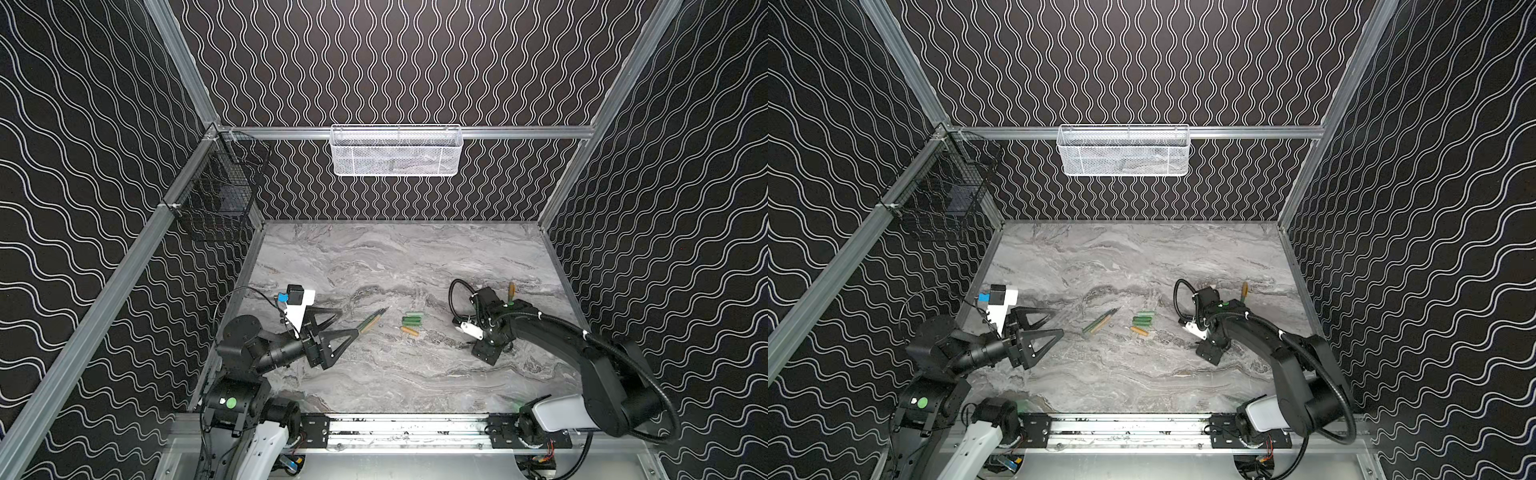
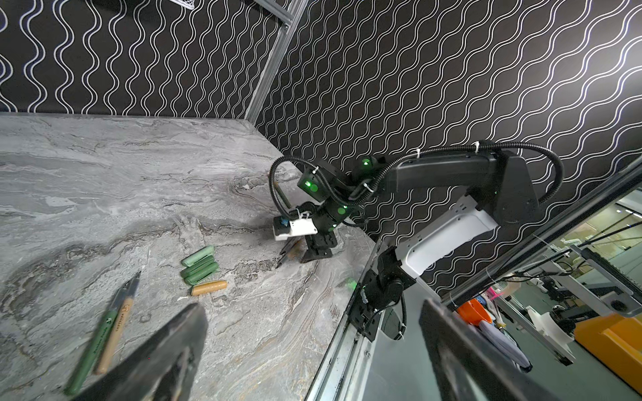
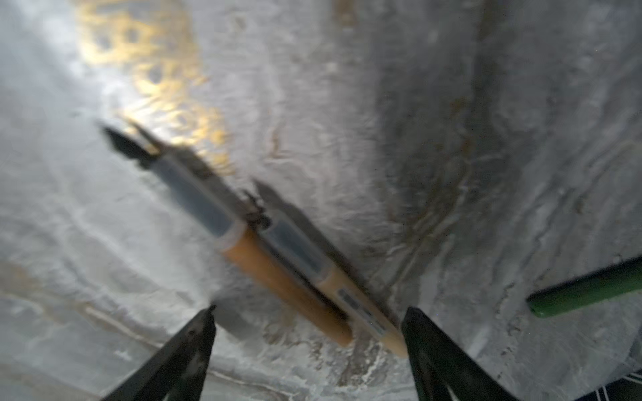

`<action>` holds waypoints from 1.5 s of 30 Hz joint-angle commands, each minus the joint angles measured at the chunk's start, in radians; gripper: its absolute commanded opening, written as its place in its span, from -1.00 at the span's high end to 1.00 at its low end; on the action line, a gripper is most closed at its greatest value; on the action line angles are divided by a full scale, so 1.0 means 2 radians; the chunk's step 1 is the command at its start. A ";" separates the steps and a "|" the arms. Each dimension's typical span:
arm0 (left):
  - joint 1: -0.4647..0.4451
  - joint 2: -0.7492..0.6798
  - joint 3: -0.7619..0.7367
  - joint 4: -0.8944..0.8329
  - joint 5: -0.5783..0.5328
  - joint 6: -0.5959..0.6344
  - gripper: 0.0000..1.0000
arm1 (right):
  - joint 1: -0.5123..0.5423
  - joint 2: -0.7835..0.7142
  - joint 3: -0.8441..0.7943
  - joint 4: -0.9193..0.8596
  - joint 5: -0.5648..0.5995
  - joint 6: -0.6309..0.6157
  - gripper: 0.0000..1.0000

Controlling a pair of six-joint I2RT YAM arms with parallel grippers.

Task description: Insert the pens into the pen caps

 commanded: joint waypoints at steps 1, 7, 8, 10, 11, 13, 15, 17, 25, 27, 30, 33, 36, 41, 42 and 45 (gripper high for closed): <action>0.000 0.001 0.003 0.006 -0.004 0.010 -0.97 | -0.006 0.039 0.035 -0.003 -0.016 0.023 -0.75; 0.000 0.006 0.003 0.004 -0.005 0.011 -0.97 | -0.009 0.108 0.075 -0.020 -0.041 0.034 -0.66; 0.000 0.007 0.003 0.004 -0.005 0.011 -0.97 | -0.011 0.113 0.080 -0.023 -0.049 0.034 -0.61; 0.000 0.008 0.003 0.005 -0.005 0.011 -0.97 | -0.014 0.128 0.090 -0.031 -0.056 0.042 -0.46; 0.000 0.009 0.003 0.005 -0.004 0.010 -0.97 | -0.015 0.135 0.094 -0.036 -0.057 0.044 -0.39; 0.000 0.012 0.003 0.007 -0.005 0.010 -0.97 | -0.016 0.143 0.100 -0.038 -0.060 0.052 -0.22; 0.000 0.014 0.003 0.007 -0.004 0.010 -0.97 | -0.019 0.147 0.101 -0.031 -0.061 0.060 -0.06; 0.000 0.015 0.003 0.006 -0.004 0.010 -0.97 | -0.020 0.150 0.102 -0.026 -0.063 0.068 0.08; 0.000 0.024 0.002 0.008 -0.004 0.009 -0.97 | -0.022 0.175 0.136 -0.005 -0.082 0.131 0.28; 0.000 0.025 0.001 0.008 -0.004 0.009 -0.97 | -0.022 0.191 0.158 -0.012 -0.097 0.163 0.26; 0.000 0.028 0.002 0.007 -0.004 0.009 -0.97 | -0.022 0.214 0.187 -0.021 -0.100 0.220 0.24; 0.000 0.030 0.003 0.006 -0.005 0.010 -0.97 | -0.023 0.235 0.203 -0.018 -0.106 0.284 0.22; 0.001 0.033 0.003 0.006 -0.004 0.010 -0.97 | -0.025 0.241 0.208 -0.009 -0.128 0.336 0.16; 0.000 0.037 0.003 0.006 -0.004 0.010 -0.97 | -0.033 0.240 0.194 0.014 -0.129 0.376 0.15; 0.001 0.037 0.003 0.006 -0.004 0.010 -0.97 | -0.037 0.240 0.193 0.016 -0.128 0.382 0.14; 0.003 0.039 0.002 0.007 -0.003 0.009 -0.97 | -0.038 0.224 0.180 0.032 -0.122 0.381 0.09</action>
